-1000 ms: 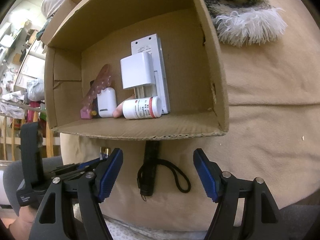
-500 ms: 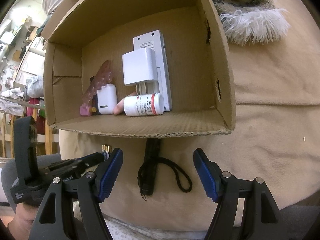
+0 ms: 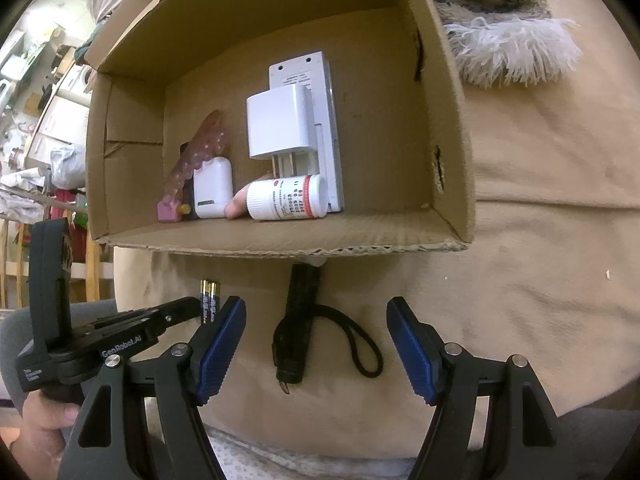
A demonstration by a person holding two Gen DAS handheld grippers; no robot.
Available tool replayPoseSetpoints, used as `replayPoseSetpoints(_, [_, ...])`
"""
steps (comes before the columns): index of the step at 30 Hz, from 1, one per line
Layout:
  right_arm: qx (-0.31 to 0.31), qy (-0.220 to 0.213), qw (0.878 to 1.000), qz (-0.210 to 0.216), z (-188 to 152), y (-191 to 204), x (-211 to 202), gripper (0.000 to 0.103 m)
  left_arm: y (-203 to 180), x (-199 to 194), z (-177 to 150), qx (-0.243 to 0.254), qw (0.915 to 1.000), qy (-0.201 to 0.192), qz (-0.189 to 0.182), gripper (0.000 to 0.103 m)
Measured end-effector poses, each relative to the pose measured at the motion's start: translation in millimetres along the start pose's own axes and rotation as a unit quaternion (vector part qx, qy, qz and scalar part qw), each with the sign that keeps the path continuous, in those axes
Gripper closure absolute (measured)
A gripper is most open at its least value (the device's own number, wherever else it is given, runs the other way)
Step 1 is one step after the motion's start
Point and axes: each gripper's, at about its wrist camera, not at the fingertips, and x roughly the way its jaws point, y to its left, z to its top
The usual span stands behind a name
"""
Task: Organize rigid objects
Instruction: 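Grasp the batteries with the left tool and lift them, then carry the AA batteries into the box with the left tool and lower them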
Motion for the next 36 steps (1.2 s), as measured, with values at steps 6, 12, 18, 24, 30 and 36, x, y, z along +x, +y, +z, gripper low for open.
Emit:
replayPoseSetpoints(6, [-0.006,0.001,1.0,0.002,1,3,2,0.027,4,-10,4,-0.002,1.0,-0.006,-0.006,0.087])
replayPoseSetpoints(12, [-0.017,0.003,1.0,0.003,1,10,6,0.027,-4,-7,6,0.021,0.9997,0.005,0.007,0.082])
replayPoseSetpoints(18, [-0.017,0.003,1.0,0.006,1,9,6,0.027,-11,-3,8,0.045,0.9984,0.005,0.034,0.081])
replayPoseSetpoints(24, [-0.026,0.009,1.0,-0.001,0,14,10,0.027,-33,3,15,0.075,0.9961,-0.008,0.046,0.094])
replayPoseSetpoints(30, [-0.022,0.011,1.0,-0.016,-2,13,15,0.027,-32,16,4,0.076,0.995,0.001,0.065,0.091])
replayPoseSetpoints(36, [-0.018,0.013,1.0,-0.016,-4,12,17,0.027,-30,11,14,0.058,0.9972,0.005,0.047,0.094])
